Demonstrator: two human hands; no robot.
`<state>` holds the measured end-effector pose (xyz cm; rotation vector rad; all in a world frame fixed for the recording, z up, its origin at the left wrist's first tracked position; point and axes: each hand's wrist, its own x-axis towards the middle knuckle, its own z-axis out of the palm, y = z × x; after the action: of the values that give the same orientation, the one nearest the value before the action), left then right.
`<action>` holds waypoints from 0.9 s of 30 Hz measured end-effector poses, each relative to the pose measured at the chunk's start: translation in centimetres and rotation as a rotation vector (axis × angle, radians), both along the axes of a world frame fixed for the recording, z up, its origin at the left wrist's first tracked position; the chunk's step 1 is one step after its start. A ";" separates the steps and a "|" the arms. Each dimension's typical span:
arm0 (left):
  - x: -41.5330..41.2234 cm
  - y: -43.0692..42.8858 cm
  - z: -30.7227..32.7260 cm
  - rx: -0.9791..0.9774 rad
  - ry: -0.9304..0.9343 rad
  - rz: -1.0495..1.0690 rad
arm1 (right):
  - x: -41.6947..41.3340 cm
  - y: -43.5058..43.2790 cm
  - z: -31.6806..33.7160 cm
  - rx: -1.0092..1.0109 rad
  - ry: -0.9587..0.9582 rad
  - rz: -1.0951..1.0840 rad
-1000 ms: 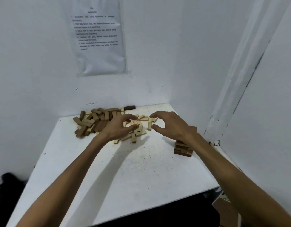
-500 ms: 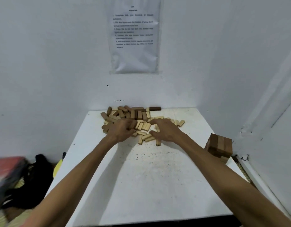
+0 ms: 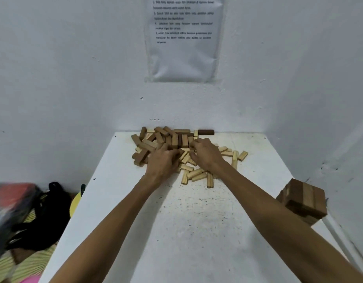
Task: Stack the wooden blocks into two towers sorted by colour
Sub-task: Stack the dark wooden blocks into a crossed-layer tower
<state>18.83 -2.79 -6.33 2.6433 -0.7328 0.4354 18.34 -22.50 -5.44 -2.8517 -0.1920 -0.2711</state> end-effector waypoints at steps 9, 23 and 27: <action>-0.3 -0.3 -1.3 -0.079 -0.033 -0.006 | -0.2 -0.2 -1.4 0.158 -0.162 -0.095; 0.4 -0.8 -1.1 -0.152 0.107 -0.025 | -2.2 -1.2 -1.3 0.451 -0.199 -0.230; -0.8 0.1 -1.1 -0.265 0.149 -0.065 | -5.4 -1.2 -1.6 0.481 -0.211 -0.221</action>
<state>18.00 -2.72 -7.39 2.3676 -0.6620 0.2922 12.91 -23.66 -7.06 -2.3615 0.1341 -0.5778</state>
